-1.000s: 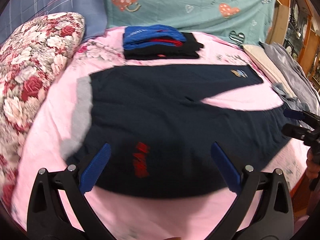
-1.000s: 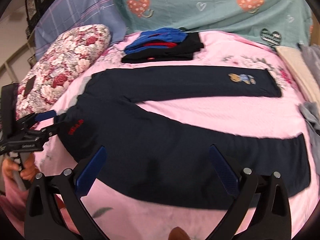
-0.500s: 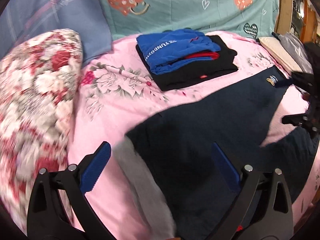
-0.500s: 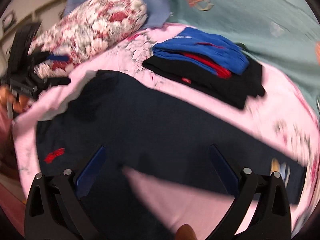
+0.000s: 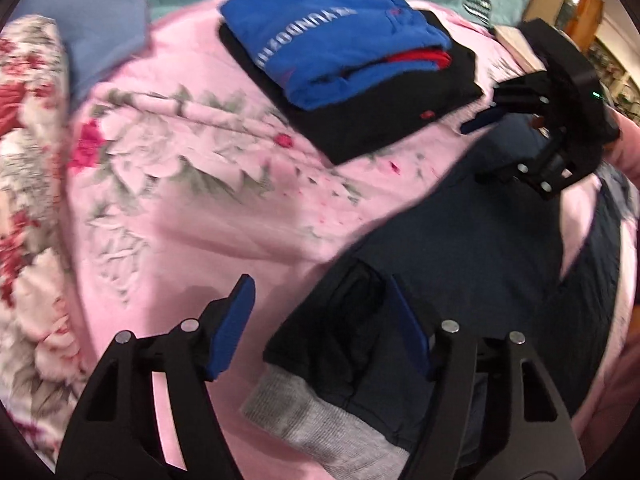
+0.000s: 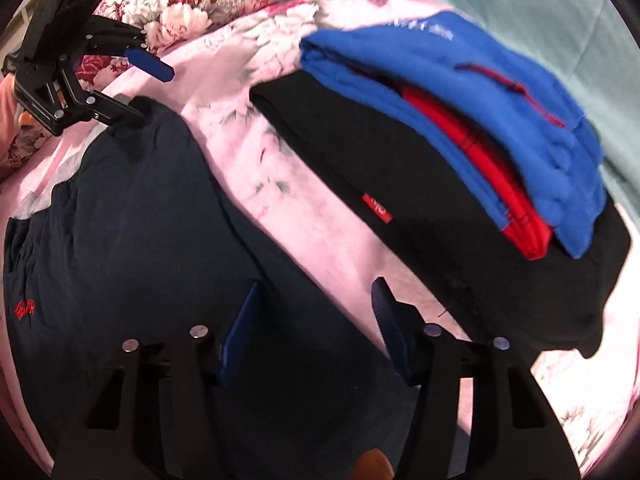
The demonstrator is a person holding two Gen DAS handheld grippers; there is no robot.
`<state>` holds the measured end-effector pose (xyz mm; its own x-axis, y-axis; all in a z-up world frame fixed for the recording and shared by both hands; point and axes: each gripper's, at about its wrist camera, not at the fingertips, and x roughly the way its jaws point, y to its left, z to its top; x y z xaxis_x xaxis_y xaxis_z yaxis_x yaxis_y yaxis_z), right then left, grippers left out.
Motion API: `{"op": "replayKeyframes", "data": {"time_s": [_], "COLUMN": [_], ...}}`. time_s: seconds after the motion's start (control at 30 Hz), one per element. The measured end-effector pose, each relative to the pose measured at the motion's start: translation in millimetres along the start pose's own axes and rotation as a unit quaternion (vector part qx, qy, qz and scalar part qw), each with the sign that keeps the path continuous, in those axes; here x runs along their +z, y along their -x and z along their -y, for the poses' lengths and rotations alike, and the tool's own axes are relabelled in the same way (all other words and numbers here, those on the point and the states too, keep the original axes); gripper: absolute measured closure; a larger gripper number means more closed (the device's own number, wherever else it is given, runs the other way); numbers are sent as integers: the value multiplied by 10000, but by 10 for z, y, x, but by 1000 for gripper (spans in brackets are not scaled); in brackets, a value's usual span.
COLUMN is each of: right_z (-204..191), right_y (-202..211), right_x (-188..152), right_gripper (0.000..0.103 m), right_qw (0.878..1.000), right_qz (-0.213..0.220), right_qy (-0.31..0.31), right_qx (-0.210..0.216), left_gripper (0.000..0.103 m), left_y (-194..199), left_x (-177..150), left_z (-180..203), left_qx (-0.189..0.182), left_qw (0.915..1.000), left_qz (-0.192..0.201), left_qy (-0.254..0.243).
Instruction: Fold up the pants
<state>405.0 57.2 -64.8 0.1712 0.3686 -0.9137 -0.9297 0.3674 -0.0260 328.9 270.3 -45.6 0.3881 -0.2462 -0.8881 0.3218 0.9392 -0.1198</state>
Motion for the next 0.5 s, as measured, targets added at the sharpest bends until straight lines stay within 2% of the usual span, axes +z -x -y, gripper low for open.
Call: {"op": "replayKeyframes", "data": {"time_s": [0.1, 0.13, 0.17, 0.2, 0.23, 0.3, 0.4, 0.5], "right_z": [1, -3, -13, -27, -65, -148, -249, -415], "right_y": [3, 11, 27, 40, 64, 109, 288, 685], "right_x": [-35, -42, -49, -50, -60, -85, -108, -194], "right_gripper": [46, 55, 62, 77, 93, 98, 99, 99], "right_qw": [9998, 9997, 9996, 9995, 9996, 9993, 9992, 9977], "right_qz": [-29, -35, -16, 2, 21, 29, 191, 488], "right_qy": [193, 213, 216, 212, 241, 369, 298, 249], "right_qx": [105, 128, 180, 220, 162, -81, -193, -395], "left_gripper": [35, 35, 44, 52, 53, 72, 77, 78], "left_y": [-90, -125, -182, -202, -217, -182, -20, 356], "left_x": [8, 8, 5, 5, 8, -17, -65, -171], "left_z": [33, 53, 79, 93, 101, 145, 262, 472], "left_qx": [-237, -243, -249, -252, -244, -381, -250, -104], "left_qw": [9991, 9986, 9977, 9973, 9972, 9969, 9973, 9959], "left_qz": [-285, -379, -501, -558, -557, -453, -214, 188], "left_qy": [-214, -295, -392, -414, -431, -510, -661, -882]}}
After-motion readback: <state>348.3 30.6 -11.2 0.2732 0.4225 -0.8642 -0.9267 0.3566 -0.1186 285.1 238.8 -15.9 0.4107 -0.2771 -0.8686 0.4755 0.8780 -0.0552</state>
